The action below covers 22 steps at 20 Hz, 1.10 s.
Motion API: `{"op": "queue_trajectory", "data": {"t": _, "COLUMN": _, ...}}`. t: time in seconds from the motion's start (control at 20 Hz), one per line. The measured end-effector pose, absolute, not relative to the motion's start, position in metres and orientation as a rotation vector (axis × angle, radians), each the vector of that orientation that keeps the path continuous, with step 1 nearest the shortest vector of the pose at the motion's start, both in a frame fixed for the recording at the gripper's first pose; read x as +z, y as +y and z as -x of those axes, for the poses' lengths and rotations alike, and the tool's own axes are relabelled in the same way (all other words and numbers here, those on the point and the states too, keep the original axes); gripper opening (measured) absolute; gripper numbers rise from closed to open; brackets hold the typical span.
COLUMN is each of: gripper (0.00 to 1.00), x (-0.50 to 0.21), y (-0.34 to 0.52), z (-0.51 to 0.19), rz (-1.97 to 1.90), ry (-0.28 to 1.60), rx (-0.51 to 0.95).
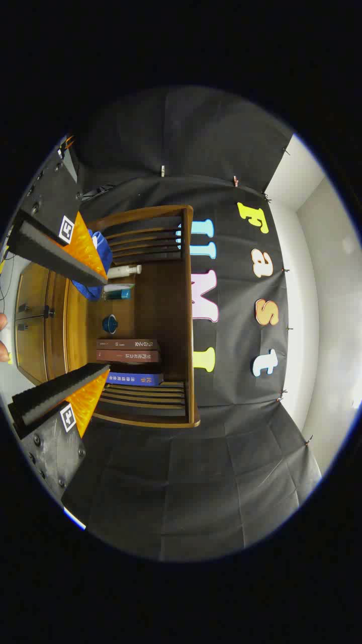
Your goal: Pull open the drawer, take out the items inside it, and place them on the countertop above the cabinet.
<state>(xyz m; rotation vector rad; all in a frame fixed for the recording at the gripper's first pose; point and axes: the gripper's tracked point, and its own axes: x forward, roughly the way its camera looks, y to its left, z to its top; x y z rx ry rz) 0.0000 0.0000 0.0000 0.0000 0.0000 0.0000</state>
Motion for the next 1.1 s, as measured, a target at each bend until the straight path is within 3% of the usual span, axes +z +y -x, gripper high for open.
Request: {"op": "queue_trajectory", "data": {"t": 1.1, "gripper": 0.99, "x": -0.015, "y": 0.007, "z": -0.002, "rz": 0.006, "ry": -0.043, "rx": 0.017}}
